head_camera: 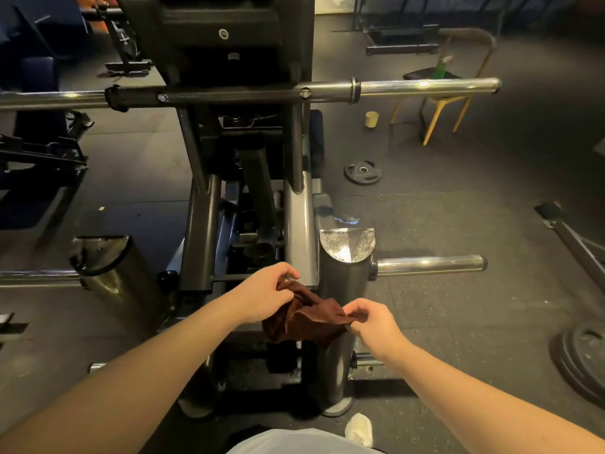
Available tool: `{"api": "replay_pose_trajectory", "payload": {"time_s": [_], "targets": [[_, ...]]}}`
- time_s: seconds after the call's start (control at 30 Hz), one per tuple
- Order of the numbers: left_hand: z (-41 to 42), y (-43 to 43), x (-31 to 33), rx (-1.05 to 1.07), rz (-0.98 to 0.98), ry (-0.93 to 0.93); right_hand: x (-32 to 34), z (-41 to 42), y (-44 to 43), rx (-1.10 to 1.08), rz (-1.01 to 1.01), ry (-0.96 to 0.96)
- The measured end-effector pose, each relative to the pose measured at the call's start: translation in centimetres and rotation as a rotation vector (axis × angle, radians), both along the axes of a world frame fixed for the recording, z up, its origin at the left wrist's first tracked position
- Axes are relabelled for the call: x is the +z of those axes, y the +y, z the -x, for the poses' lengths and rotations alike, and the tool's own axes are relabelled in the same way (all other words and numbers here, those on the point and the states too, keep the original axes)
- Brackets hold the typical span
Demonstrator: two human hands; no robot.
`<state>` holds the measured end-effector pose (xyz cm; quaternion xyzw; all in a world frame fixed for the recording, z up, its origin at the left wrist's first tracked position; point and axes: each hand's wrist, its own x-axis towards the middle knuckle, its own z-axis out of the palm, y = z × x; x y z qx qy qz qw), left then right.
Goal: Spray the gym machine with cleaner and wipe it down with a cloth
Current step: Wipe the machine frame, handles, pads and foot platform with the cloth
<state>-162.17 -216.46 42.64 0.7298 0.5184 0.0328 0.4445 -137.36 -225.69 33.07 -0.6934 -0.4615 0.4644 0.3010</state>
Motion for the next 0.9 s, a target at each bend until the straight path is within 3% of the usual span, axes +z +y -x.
{"api": "replay_pose_trajectory", "payload": {"time_s": [0.23,0.4,0.53,0.73,0.83,0.9], "targets": [[-0.5,-0.2,2.5,-0.218,-0.140,0.082,3.2,1.6,0.3,0.242,0.015,-0.090],[-0.5,-0.5,3.5,-0.358,-0.127,0.072,6.1,5.6,1.5,0.375,-0.062,0.091],[0.8,0.0,3.8,-0.370,-0.101,0.116,6.7,7.3,2.1,0.399,-0.048,0.055],[3.6,-0.1,0.9,-0.177,-0.098,0.151,7.2,8.2,2.2,0.427,0.021,0.081],[4.3,-0.8,-1.7,0.041,-0.118,0.084,7.2,8.8,2.2,0.375,0.032,0.150],[4.7,-1.1,-3.7,0.212,-0.015,0.047,7.0,9.2,2.4,0.275,0.034,0.236]]}}
